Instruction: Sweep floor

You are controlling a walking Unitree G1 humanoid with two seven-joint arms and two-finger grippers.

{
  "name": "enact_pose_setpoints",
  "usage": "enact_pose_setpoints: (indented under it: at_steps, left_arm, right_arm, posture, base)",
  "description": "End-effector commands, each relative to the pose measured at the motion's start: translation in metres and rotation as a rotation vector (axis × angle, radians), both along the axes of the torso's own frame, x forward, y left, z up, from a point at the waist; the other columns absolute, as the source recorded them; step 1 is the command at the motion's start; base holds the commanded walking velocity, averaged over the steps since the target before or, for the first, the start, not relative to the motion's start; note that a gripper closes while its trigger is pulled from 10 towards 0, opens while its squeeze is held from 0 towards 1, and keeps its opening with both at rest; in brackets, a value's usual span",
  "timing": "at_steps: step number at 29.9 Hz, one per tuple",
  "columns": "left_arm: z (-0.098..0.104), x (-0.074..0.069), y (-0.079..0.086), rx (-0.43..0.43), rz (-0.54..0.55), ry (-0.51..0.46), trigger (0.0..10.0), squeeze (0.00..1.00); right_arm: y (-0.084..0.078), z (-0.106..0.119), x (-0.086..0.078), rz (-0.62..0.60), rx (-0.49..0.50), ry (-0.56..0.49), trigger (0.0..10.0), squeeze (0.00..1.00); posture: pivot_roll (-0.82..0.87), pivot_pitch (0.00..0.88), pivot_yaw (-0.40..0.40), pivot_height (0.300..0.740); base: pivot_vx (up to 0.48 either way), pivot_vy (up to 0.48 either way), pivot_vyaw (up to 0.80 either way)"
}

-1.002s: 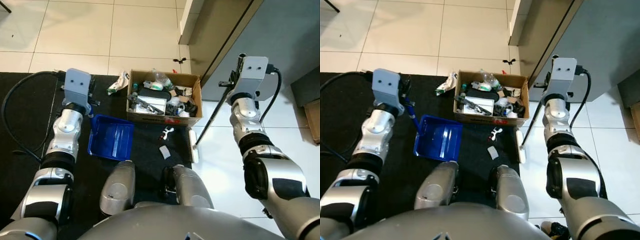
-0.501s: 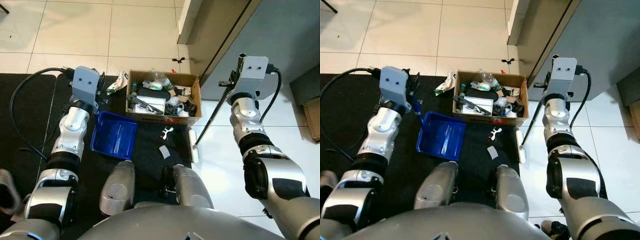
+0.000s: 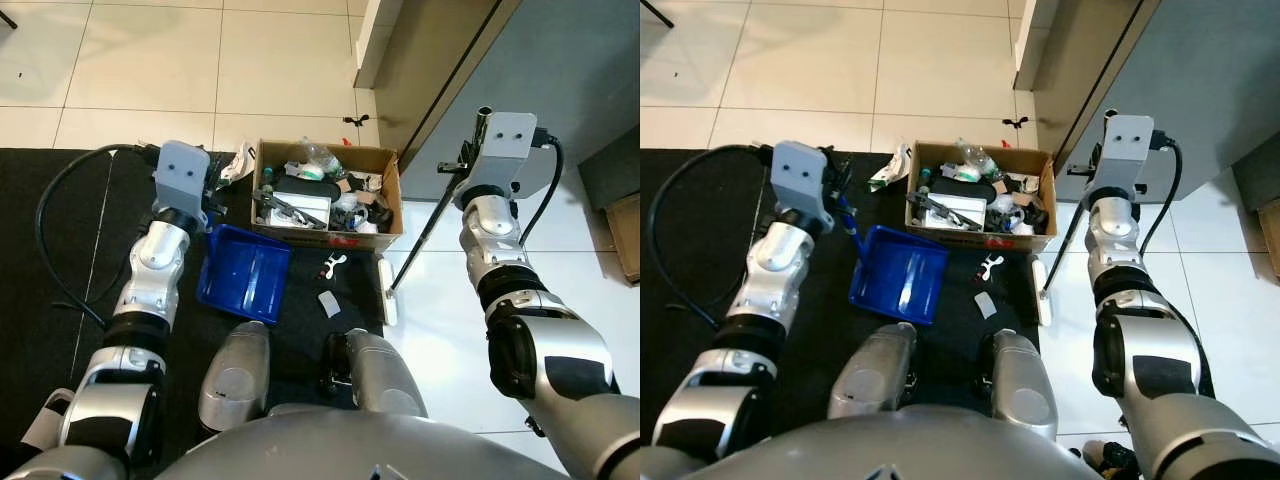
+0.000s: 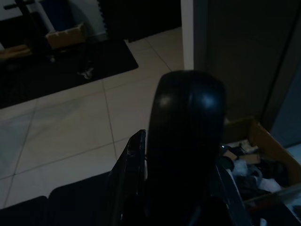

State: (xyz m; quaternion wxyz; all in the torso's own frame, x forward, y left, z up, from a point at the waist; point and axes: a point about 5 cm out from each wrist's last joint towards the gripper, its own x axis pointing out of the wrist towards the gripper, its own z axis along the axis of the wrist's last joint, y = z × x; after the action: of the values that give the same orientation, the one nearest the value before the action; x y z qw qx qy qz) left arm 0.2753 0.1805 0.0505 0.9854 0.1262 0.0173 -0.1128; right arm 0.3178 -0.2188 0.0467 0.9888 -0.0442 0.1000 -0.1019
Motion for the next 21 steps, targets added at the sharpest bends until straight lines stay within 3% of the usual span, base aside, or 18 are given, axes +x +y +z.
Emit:
enact_pose_setpoints:
  at_steps: [1, 12, 21]
  left_arm:
    - [0.005, 0.001, -0.006, -0.014, -0.016, -0.025, 10.0, 0.00]
    - [-0.010, -0.012, -0.014, -0.028, -0.024, 0.037, 10.0, 0.00]
    - [-0.030, -0.023, 0.010, -0.006, 0.074, 0.123, 10.0, 0.00]
  right_arm:
    - [-0.005, 0.004, 0.001, -0.015, -0.009, -0.022, 10.0, 0.00]
    - [-0.004, 0.004, 0.002, -0.013, -0.008, -0.022, 10.0, 0.00]
    - [-0.003, 0.004, 0.002, -0.009, -0.008, -0.019, 10.0, 0.00]
  posture:
    - [0.25, 0.000, -0.063, 0.740]
    - [0.25, 0.000, -0.062, 0.740]
    - [0.25, 0.000, -0.068, 0.740]
  base:
    - [0.000, 0.000, 0.00]
    - [0.000, 0.000, 0.00]
    - [0.000, 0.000, 0.00]
